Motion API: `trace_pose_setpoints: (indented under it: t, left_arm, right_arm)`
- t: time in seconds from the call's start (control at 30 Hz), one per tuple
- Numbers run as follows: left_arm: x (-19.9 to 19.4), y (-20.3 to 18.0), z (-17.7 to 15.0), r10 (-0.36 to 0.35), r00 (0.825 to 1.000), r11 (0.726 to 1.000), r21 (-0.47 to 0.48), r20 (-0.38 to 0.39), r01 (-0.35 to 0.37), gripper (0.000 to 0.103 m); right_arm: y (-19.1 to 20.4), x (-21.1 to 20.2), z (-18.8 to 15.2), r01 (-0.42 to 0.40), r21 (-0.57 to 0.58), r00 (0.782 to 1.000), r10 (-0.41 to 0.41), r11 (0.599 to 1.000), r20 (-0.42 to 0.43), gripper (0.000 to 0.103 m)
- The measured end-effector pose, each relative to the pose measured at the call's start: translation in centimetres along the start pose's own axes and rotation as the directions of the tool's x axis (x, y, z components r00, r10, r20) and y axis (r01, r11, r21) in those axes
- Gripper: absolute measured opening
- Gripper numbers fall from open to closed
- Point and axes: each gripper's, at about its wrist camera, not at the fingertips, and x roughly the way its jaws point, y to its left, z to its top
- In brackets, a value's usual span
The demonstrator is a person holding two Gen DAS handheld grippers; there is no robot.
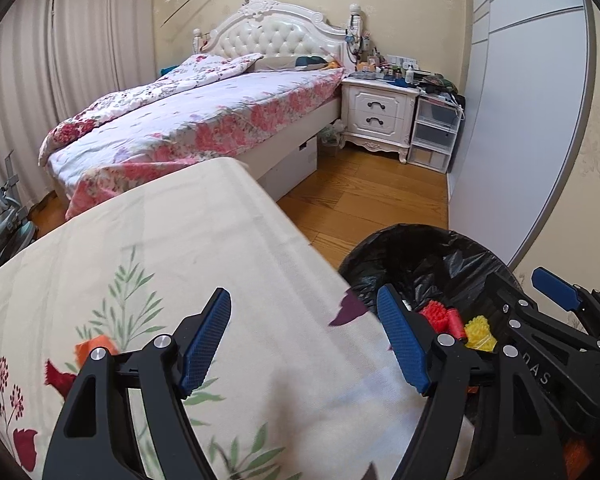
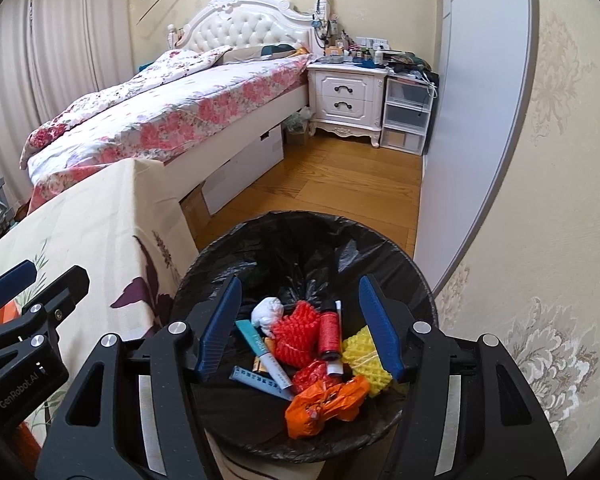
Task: Collect trash
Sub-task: 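Move both open tools back over the remaining items on the bed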
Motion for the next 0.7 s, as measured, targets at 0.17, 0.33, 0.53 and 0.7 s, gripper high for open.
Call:
trace_pose_setpoints:
  t: [0.17,0.33,0.53,0.7]
  left_arm:
    - [-1.0,2.1,-0.8,0.029,1.0,0.999,-0.029,0.001,-0.029,0.073]
    - [-2.4,4.7,-1.7,0.059,0.998,0.996,-0.064,0.005,-0.059,0.073]
    - [-3.9,8.0,-3.1,0.11,0.994,0.987,-0.116,0.001,-0.109,0.073]
    - [-4.9,10.9,-4.6,0.167,0.986,0.973,-0.157,-0.013,-0.167,0.073]
  right_arm:
    - [1.9,-0.5,-0.4,-0.03,-0.032,1.0,0.03,0.999,-0.005,0.06]
    - [4.0,-1.2,-0.8,-0.063,-0.069,0.998,0.062,0.996,-0.007,0.06]
    - [6.9,-1.9,-1.4,-0.107,-0.116,0.994,0.106,0.987,-0.016,0.06]
    - [9.5,-2.4,-2.0,-0.143,-0.158,0.99,0.141,0.977,-0.025,0.06]
